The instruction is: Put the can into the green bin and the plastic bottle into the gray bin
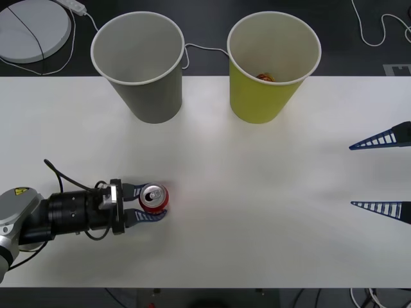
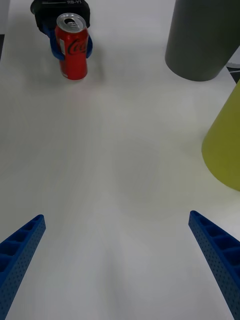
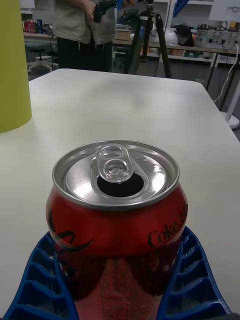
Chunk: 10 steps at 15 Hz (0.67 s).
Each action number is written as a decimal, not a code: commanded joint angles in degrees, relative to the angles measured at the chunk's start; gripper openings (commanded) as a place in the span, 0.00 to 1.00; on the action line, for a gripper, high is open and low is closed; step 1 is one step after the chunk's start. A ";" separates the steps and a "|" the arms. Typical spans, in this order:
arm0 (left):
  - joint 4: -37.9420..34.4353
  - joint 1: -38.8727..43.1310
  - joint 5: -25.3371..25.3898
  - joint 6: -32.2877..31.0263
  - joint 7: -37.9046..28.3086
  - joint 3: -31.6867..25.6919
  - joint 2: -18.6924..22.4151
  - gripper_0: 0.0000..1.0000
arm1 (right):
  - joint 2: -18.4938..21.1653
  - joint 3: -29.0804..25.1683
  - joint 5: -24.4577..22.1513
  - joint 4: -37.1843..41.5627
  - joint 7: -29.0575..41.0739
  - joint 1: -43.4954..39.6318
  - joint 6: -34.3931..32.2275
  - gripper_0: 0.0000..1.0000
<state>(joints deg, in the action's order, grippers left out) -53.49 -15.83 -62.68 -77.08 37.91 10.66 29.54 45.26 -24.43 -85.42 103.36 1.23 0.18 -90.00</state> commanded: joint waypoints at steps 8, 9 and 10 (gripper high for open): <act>-17.00 0.10 -16.69 -0.35 -25.60 -7.32 7.55 0.00 | 0.00 0.00 -0.01 0.00 0.00 0.00 0.00 1.00; -19.20 0.18 -18.88 -0.70 -28.33 -8.55 7.99 0.00 | 0.00 0.00 -0.01 0.00 0.00 0.00 0.00 1.00; -21.75 0.18 -21.35 -1.32 -31.40 -9.70 8.34 0.00 | 0.00 0.00 -0.01 0.00 0.00 0.00 0.00 1.00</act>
<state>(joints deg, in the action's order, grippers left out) -73.39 -15.66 -82.24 -77.93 8.70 1.82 37.61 45.26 -24.43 -85.43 103.36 1.23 0.17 -90.00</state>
